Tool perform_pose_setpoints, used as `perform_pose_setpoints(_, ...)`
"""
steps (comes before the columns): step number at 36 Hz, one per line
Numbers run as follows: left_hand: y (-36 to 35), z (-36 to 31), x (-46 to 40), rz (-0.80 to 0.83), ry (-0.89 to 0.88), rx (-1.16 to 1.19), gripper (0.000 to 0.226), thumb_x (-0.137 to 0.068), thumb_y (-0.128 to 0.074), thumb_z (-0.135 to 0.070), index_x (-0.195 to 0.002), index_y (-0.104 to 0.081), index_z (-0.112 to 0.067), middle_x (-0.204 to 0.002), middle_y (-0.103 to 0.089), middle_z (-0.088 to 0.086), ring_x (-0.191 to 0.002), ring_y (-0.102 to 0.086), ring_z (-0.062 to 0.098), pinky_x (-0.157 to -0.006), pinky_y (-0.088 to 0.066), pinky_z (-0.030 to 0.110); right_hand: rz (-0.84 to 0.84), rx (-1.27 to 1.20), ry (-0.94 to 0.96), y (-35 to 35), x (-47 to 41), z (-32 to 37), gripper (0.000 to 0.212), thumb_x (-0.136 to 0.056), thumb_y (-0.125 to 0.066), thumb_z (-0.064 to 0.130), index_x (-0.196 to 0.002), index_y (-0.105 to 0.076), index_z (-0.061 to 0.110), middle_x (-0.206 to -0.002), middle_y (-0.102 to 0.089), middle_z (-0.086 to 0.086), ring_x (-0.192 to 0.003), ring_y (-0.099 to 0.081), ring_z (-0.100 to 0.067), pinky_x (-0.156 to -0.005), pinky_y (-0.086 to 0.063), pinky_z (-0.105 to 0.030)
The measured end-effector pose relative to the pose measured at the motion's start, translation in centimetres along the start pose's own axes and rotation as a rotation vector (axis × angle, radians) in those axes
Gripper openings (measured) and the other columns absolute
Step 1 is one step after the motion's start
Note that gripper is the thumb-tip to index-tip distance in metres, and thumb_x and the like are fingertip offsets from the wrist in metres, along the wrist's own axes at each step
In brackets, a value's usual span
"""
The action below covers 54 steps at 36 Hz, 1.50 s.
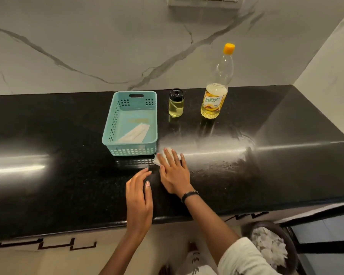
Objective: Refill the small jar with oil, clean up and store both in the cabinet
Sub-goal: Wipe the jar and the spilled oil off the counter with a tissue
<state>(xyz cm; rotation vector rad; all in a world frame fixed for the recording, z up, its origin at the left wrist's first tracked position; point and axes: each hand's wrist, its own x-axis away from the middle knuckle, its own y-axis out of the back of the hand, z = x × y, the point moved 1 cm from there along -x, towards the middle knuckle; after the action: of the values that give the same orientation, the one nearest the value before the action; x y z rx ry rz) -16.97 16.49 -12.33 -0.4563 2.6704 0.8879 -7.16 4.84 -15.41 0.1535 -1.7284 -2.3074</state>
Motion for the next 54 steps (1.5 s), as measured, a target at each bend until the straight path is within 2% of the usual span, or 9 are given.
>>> perform_pose_setpoints(11,-7.0,-5.3,-11.8,0.096,-0.016,0.153,0.034,-0.098,-0.045,-0.013,-0.131,-0.052,-0.015,-0.136,-0.052,-0.005,-0.126,-0.046,0.000,-0.107,-0.038,0.024,-0.035,0.055,-0.074,3.2,-10.5,-8.0,0.054,-0.099,-0.012,0.035,-0.153,-0.006,0.027,-0.161,-0.001,0.001,-0.148,0.004,-0.020,-0.116,0.011,-0.041)
perform_pose_setpoints(14,-10.6,-4.8,-15.4,0.112,0.078,0.172,0.045,-0.096,-0.052,-0.012,-0.140,-0.043,-0.013,-0.141,-0.048,-0.001,-0.130,-0.044,0.008,-0.110,-0.037,0.030,-0.085,0.042,-0.188,3.8,-12.2,-10.8,0.054,-0.100,-0.016,0.033,-0.153,-0.007,0.027,-0.161,-0.003,0.001,-0.148,0.001,-0.021,-0.117,0.008,-0.042)
perform_pose_setpoints(18,-14.8,-4.1,-20.9,0.069,0.256,0.242,0.062,-0.090,-0.063,-0.014,-0.144,-0.033,-0.009,-0.140,-0.039,-0.008,-0.130,-0.038,0.008,-0.104,-0.030,0.015,-0.087,0.049,-0.163,3.7,-13.6,-11.7,0.055,-0.099,-0.015,0.035,-0.153,-0.010,0.022,-0.161,-0.006,-0.005,-0.148,0.000,-0.025,-0.117,0.006,-0.041)
perform_pose_setpoints(23,-19.4,-2.2,-26.7,-0.009,0.417,0.262,0.087,-0.072,-0.082,-0.026,-0.141,-0.032,-0.010,-0.141,-0.046,0.009,-0.130,-0.044,0.021,-0.110,-0.036,0.037,-0.142,0.056,-0.085,3.7,-14.3,-13.2,0.068,-0.089,-0.001,0.040,-0.152,-0.020,0.023,-0.159,-0.015,-0.002,-0.147,-0.009,-0.021,-0.116,0.007,-0.036)
perform_pose_setpoints(33,-22.9,0.0,-29.2,-0.208,0.422,0.311,0.050,-0.063,-0.086,-0.015,-0.103,-0.057,-0.015,-0.090,-0.064,-0.013,-0.083,-0.061,-0.003,-0.076,-0.045,0.005,-0.164,0.041,-0.125,3.2,-15.8,-13.4,0.060,-0.093,-0.013,0.035,-0.149,-0.029,0.021,-0.157,-0.024,-0.005,-0.146,-0.016,-0.024,-0.115,0.002,-0.038)
perform_pose_setpoints(37,-22.8,-0.1,-30.3,-0.268,0.552,0.421,0.050,-0.065,-0.085,-0.012,-0.102,-0.055,-0.027,-0.088,-0.060,-0.020,-0.077,-0.056,-0.016,-0.074,-0.040,0.000,-0.158,0.026,-0.123,2.9,-17.1,-13.3,0.060,-0.093,-0.013,0.035,-0.149,-0.028,0.022,-0.158,-0.021,-0.006,-0.147,-0.013,-0.025,-0.115,0.003,-0.038)
perform_pose_setpoints(41,-22.3,-0.1,-31.1,-0.307,0.635,0.490,0.057,-0.062,-0.085,-0.014,-0.113,-0.059,-0.020,-0.101,-0.066,-0.006,-0.089,-0.063,0.004,-0.085,-0.046,0.017,-0.141,-0.050,-0.059,3.2,-18.7,-12.3,0.069,-0.087,-0.002,0.038,-0.150,-0.023,0.020,-0.160,-0.010,-0.007,-0.148,0.000,-0.025,-0.117,0.009,-0.037)
perform_pose_setpoints(47,-21.8,-0.1,-31.8,-0.263,0.521,0.443,0.053,-0.062,-0.087,-0.014,-0.104,-0.056,-0.026,-0.092,-0.064,-0.013,-0.084,-0.060,-0.005,-0.079,-0.046,0.011,0.024,0.052,0.134,3.6,-21.0,-9.8,0.064,-0.096,-0.017,0.040,-0.152,-0.010,0.010,-0.159,-0.011,-0.013,-0.147,0.000,-0.030,-0.119,0.009,-0.041)
perform_pose_setpoints(54,-21.6,-0.1,-31.5,-0.155,0.467,0.353,0.061,-0.064,-0.087,-0.017,-0.117,-0.056,-0.014,-0.108,-0.064,-0.001,-0.099,-0.059,0.010,-0.093,-0.044,0.023,0.052,0.023,0.420,2.9,-17.6,-9.6,0.068,-0.091,-0.005,0.041,-0.147,-0.035,0.015,-0.150,-0.038,-0.009,-0.144,-0.022,-0.023,-0.119,0.003,-0.037)
